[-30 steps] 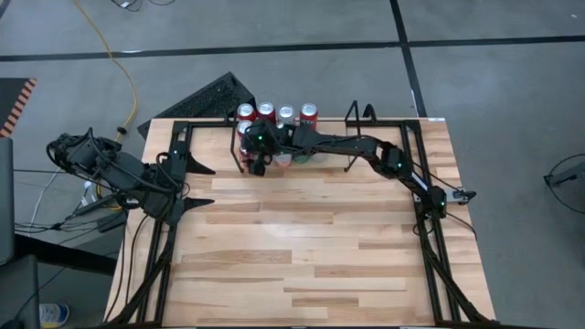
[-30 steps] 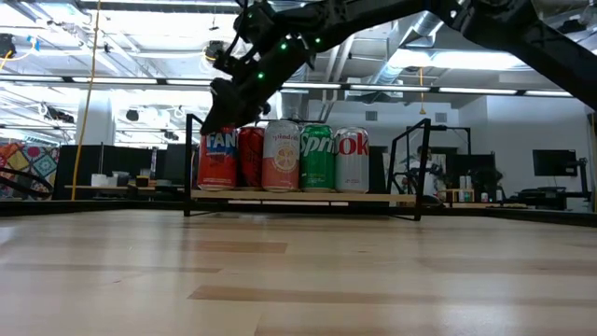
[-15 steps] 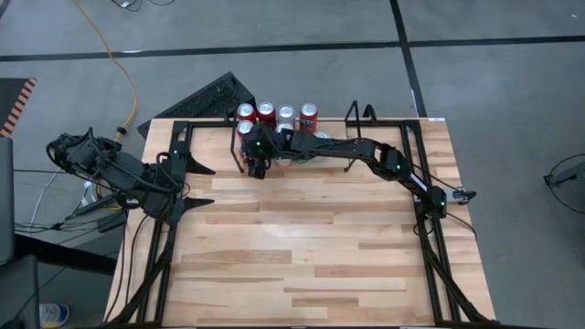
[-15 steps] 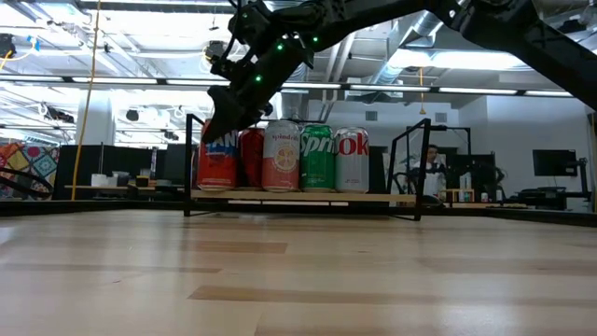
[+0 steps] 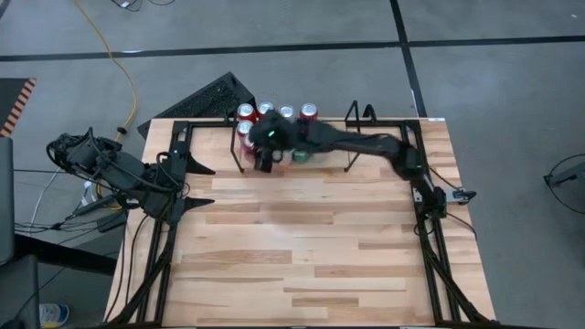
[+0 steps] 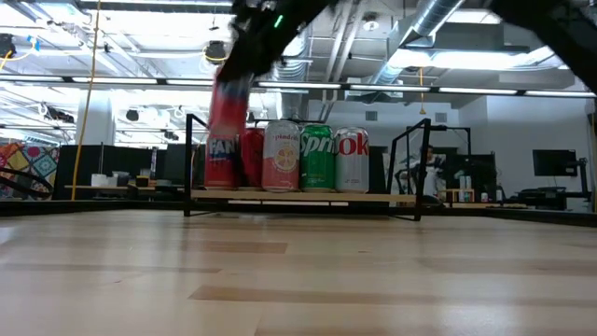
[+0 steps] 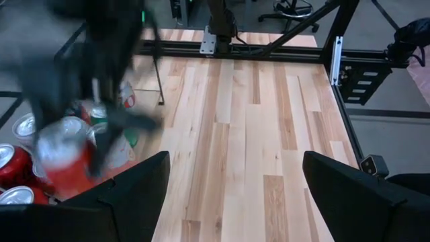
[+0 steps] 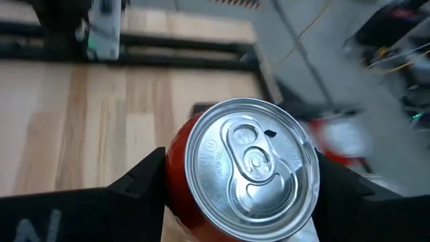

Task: Place canned beverage on shelf
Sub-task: Adjust the soda cans on the shelf

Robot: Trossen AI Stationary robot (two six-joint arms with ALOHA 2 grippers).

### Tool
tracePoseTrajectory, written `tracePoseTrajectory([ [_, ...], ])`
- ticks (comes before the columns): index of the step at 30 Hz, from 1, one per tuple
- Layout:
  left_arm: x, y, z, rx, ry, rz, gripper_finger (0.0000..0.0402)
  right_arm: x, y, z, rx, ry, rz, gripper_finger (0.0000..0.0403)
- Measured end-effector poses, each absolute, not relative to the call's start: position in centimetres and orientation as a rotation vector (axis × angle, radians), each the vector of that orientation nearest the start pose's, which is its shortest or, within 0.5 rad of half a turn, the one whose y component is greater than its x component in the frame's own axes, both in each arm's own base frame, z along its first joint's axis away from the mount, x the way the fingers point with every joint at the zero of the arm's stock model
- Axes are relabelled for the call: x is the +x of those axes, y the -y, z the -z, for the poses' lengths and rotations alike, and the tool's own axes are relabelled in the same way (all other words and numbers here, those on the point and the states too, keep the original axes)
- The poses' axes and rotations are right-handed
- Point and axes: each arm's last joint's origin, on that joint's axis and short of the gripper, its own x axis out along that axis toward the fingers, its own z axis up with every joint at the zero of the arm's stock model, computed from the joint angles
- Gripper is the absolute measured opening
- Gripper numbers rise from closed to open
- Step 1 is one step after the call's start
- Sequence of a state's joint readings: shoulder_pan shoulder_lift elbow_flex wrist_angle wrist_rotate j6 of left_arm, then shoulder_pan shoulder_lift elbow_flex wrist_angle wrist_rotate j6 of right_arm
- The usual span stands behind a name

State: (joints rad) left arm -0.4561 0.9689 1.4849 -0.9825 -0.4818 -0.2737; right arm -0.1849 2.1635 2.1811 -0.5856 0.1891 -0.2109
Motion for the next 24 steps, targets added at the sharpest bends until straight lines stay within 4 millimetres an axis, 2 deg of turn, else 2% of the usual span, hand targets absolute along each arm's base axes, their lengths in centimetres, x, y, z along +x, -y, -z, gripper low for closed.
tracePoseTrajectory([
  [4, 12.9, 4.8, -45.2, -0.059, -0.408, -0.082, 0.0325, 43.9, 9.7, -39.5, -0.28, -0.577, 0.395, 0.0256],
  [7, 12.9, 4.8, -45.2, -0.058, -0.411, -0.082, 0.0325, 39.7, 11.4, -42.6, -0.272, -0.601, 0.462, 0.0256],
  [12, 12.9, 4.8, -45.1, -0.054, -0.421, -0.08, 0.0325, 32.6, 15.8, -45.4, -0.163, -0.696, 0.661, 0.0256],
  [15, 12.9, 4.8, -45.1, -0.054, -0.421, -0.08, 0.0325, 30.5, 18.2, -44.4, -0.091, -0.756, 0.73, 0.0256],
  [17, 12.9, 4.8, -45.1, -0.053, -0.422, -0.079, 0.0325, 30.0, 19.5, -42.6, -0.048, -0.774, 0.709, 0.0256],
  [20, 12.9, 4.8, -45.1, -0.053, -0.424, -0.08, 0.0325, 29.8, 20.4, -39.5, -0.041, -0.765, 0.707, 0.0256],
  [24, 12.8, 4.8, -45.0, -0.063, -0.436, -0.085, 0.0325, 28.3, 21.3, -36.3, -0.033, -0.724, 0.732, 0.0256],
])
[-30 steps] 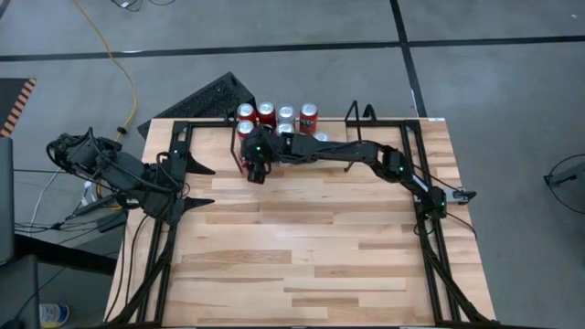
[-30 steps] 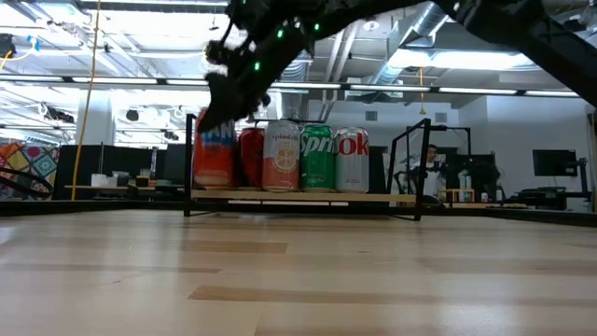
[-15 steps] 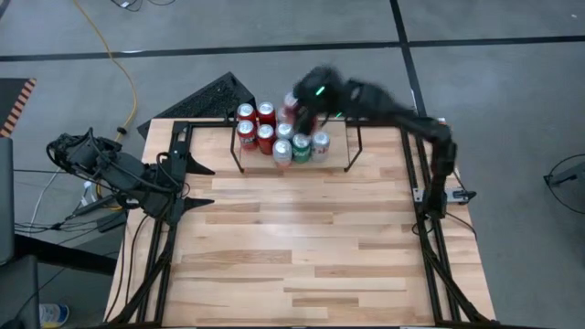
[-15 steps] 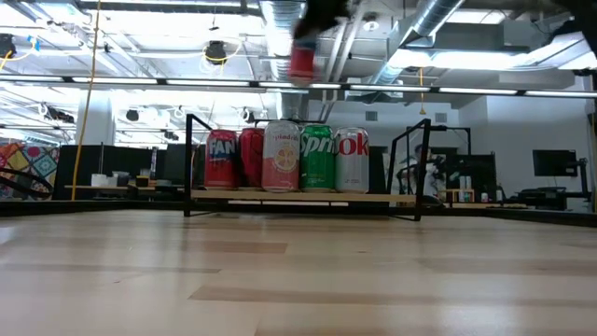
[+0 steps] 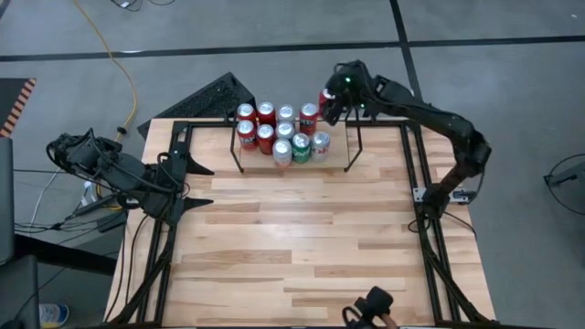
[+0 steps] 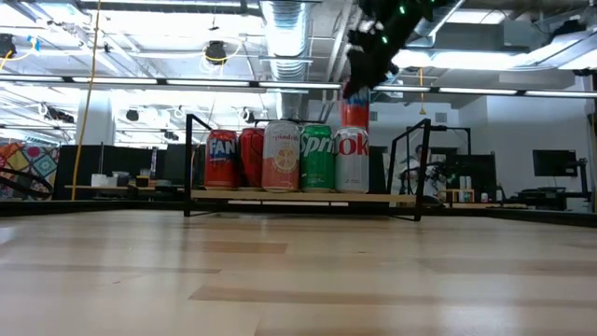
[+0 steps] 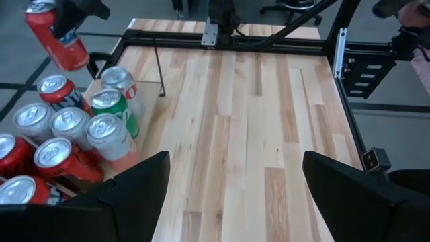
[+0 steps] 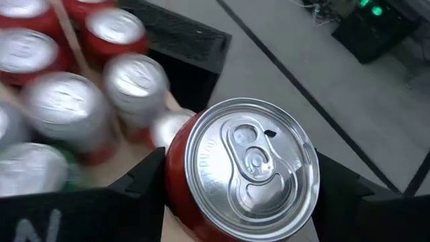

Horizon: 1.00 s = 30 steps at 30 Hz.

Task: Place canned beverage on shelf
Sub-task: Adjust the soda cans on the shelf

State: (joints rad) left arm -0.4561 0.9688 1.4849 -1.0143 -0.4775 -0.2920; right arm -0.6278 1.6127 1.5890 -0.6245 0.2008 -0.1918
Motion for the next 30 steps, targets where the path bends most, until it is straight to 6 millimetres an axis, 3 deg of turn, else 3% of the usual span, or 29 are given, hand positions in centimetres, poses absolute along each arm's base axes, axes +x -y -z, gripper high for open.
tracePoseTrajectory([
  [6, 12.8, 4.8, -44.9, -0.074, -0.441, -0.097, 0.0325, 26.6, 22.1, -33.6, 0.006, -0.711, 0.737, 0.0256],
  [13, 12.8, 4.6, -44.9, -0.068, -0.425, -0.154, 0.0325, 28.5, 23.6, -29.6, 0.025, -0.711, 0.666, 0.0256],
  [17, 12.8, 4.6, -44.9, -0.084, -0.423, -0.16, 0.0325, 28.6, 24.6, -28.1, 0.048, -0.751, 0.674, 0.0256],
  [30, 12.8, 4.6, -44.9, -0.078, -0.424, -0.159, 0.0325, 28.5, 25.7, -27.2, 0.082, -0.744, 0.647, 0.0256],
])
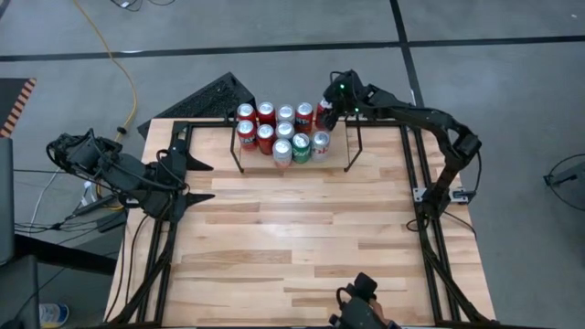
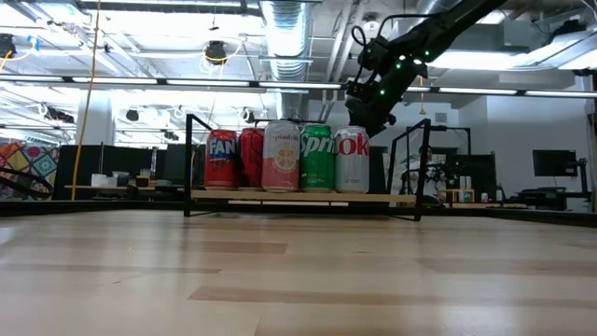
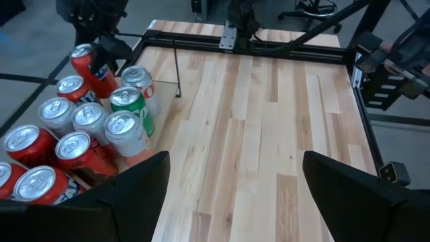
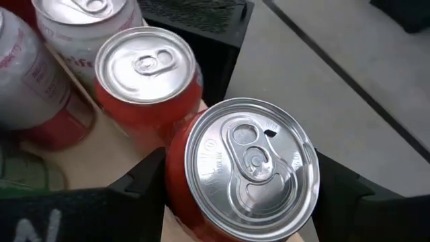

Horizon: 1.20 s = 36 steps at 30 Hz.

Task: Place canned beverage on shelf
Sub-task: Adjust the soda cans on the shelf

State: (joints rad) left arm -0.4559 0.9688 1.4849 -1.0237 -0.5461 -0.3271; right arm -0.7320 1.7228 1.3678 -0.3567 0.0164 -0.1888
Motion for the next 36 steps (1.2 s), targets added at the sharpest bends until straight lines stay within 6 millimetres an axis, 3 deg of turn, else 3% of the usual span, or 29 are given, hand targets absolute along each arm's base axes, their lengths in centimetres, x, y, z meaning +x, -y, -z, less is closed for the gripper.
tracePoseTrajectory([
  [8, 12.8, 4.6, -44.9, -0.078, -0.424, -0.161, 0.0325, 28.0, 25.7, -25.1, 0.103, -0.736, 0.646, 0.0256],
  [18, 12.8, 4.5, -44.9, -0.073, -0.416, -0.185, 0.0325, 28.2, 25.5, -25.0, 0.094, -0.738, 0.637, 0.0258],
  [36, 12.8, 4.5, -45.0, -0.086, -0.414, -0.188, 0.0325, 28.4, 25.2, -25.0, 0.075, -0.751, 0.619, 0.0337],
])
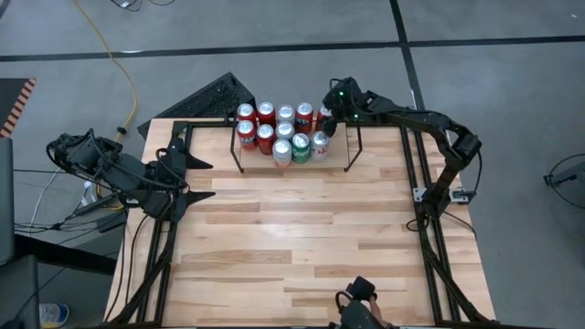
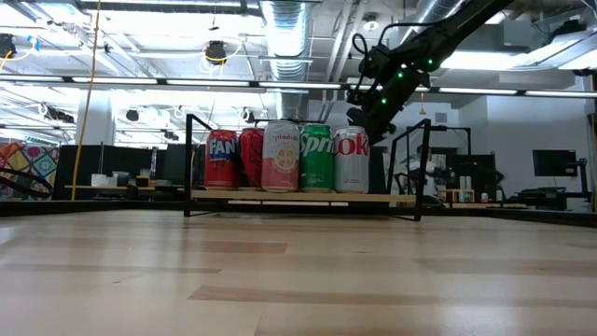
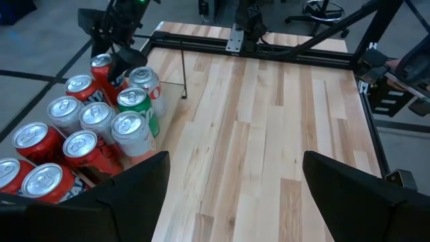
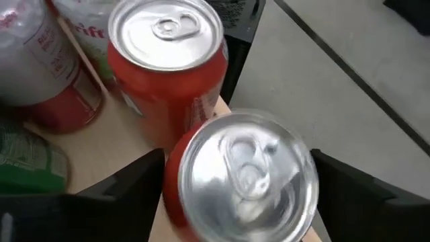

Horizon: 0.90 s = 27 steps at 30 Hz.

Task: Place canned beverage on shelf
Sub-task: Adjust the soda cans on the shelf

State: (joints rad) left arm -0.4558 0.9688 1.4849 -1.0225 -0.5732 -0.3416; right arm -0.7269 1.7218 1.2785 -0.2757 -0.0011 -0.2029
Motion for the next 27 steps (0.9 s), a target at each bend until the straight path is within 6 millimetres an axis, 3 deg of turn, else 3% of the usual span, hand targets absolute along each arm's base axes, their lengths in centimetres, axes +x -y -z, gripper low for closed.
tracePoseTrajectory([
  [12, 12.8, 4.5, -45.0, -0.087, -0.414, -0.188, 0.0325, 28.5, 25.2, -25.3, 0.022, -0.763, 0.634, 0.0353],
  [20, 12.8, 4.5, -45.0, -0.086, -0.414, -0.188, 0.0325, 29.0, 25.5, -27.8, 0.01, -0.727, 0.635, 0.0353],
  [27, 12.8, 4.4, -45.0, -0.073, -0.405, -0.218, 0.0325, 29.7, 24.3, -31.7, -0.033, -0.755, 0.578, 0.0346],
])
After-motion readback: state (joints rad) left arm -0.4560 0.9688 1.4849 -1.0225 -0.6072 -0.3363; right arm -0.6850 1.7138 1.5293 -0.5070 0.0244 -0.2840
